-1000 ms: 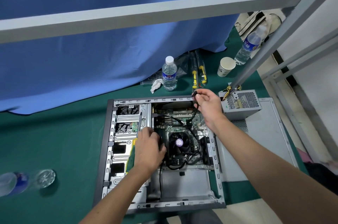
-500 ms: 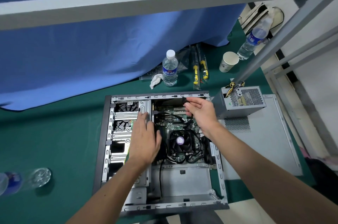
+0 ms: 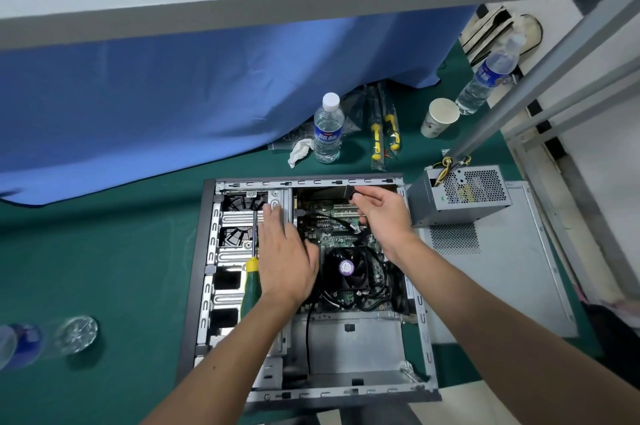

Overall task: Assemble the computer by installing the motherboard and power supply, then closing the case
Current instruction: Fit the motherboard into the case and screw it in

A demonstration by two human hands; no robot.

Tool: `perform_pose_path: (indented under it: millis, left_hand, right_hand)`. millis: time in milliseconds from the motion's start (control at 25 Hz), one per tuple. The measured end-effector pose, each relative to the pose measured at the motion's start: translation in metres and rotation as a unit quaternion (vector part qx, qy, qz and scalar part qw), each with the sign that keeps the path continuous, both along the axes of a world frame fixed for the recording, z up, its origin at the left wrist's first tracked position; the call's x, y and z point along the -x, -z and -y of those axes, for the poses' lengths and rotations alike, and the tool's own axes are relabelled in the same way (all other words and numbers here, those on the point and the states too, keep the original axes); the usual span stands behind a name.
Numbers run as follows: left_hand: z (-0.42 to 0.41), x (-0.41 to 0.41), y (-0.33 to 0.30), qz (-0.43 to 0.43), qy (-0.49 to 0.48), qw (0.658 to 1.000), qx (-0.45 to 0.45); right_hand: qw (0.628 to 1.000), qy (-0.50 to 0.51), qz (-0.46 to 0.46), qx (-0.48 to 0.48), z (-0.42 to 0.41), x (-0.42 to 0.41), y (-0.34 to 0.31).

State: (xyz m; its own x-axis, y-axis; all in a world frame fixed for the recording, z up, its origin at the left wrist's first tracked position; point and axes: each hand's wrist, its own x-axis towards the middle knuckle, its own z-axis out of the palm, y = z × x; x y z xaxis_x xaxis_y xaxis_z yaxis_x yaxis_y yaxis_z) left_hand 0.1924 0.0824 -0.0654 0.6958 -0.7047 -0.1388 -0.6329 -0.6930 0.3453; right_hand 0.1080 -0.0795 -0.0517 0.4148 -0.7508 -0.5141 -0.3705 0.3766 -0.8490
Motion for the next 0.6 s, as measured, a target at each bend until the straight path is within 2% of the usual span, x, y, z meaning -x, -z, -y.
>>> perform_pose_path:
  millis: [120,200,400,600]
  left_hand:
    - [0.011,-0.002,0.004,-0.077,-0.019,0.992,0.096]
    - [0.014,-0.006,0.007,-0.091,-0.037,0.985,0.141]
    - [0.001,-0.015,0.023,-0.059,-0.057,0.987,0.137]
    - [0.000,-0.016,0.026,-0.032,-0.062,0.991,0.118]
  right_hand:
    - [1.000,-0.013,-0.006,0.009,-0.004,-0.005,0.003]
    - [0.999,-0.025,-0.011,0.024,-0.005,-0.007,0.003]
    - [0.997,-0.032,-0.008,0.076,0.010,-0.004,0.000]
    - [0.988,-0.084,-0.007,0.131,0.025,-0.011,-0.002]
